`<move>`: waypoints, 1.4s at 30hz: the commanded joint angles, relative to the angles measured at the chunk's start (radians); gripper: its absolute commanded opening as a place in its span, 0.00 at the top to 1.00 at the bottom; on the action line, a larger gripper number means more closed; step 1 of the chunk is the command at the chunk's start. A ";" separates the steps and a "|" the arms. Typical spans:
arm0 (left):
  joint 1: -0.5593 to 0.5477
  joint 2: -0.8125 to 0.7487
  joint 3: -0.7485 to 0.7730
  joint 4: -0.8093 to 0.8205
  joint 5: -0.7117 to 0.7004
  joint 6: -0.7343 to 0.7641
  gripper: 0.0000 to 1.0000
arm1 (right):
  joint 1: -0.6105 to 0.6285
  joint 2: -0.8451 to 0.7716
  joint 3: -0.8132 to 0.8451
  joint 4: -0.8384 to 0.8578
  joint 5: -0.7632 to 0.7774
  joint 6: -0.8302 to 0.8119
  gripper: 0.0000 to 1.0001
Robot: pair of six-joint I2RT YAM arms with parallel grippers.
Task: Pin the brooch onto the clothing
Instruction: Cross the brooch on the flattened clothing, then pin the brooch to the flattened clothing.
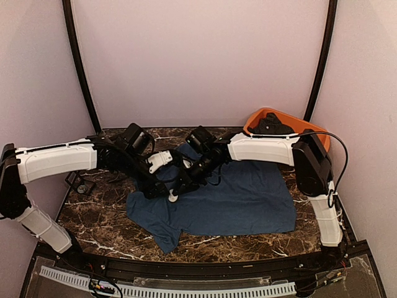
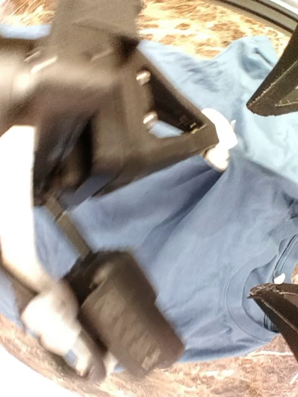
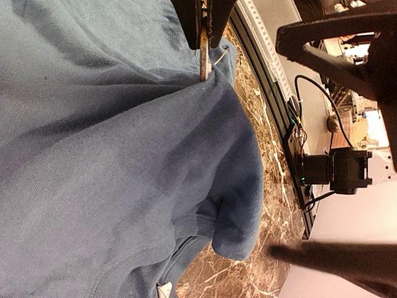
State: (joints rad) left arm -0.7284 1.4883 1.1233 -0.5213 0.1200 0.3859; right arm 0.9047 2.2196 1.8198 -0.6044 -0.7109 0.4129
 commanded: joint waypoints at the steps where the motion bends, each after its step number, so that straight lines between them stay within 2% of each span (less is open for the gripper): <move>1: 0.002 -0.054 -0.063 0.004 0.086 0.061 0.07 | 0.005 -0.022 0.046 -0.039 -0.042 -0.077 1.00; 8: 0.022 -0.022 -0.017 -0.020 0.122 0.151 0.08 | 0.003 -0.002 0.087 -0.109 -0.038 -0.170 1.00; 13: 0.052 0.034 0.014 -0.022 0.225 0.191 0.12 | 0.001 0.000 0.088 -0.113 -0.038 -0.204 1.00; 18: 0.126 0.051 -0.011 0.021 0.375 0.196 0.21 | -0.003 0.007 0.089 -0.118 -0.045 -0.218 1.00; 21: 0.149 0.059 -0.008 0.020 0.416 0.203 0.24 | -0.005 0.008 0.089 -0.120 -0.051 -0.224 1.00; 30: 0.159 0.075 -0.009 0.015 0.531 0.221 0.26 | -0.007 0.005 0.099 -0.126 -0.068 -0.239 1.00; 42: 0.159 0.125 0.001 0.001 0.557 0.214 0.36 | -0.009 -0.019 0.097 -0.125 -0.081 -0.244 1.00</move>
State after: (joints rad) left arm -0.5694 1.5978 1.1187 -0.4953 0.6476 0.5934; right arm 0.9005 2.2196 1.8889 -0.7265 -0.7654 0.1875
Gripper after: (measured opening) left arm 0.658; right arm 0.009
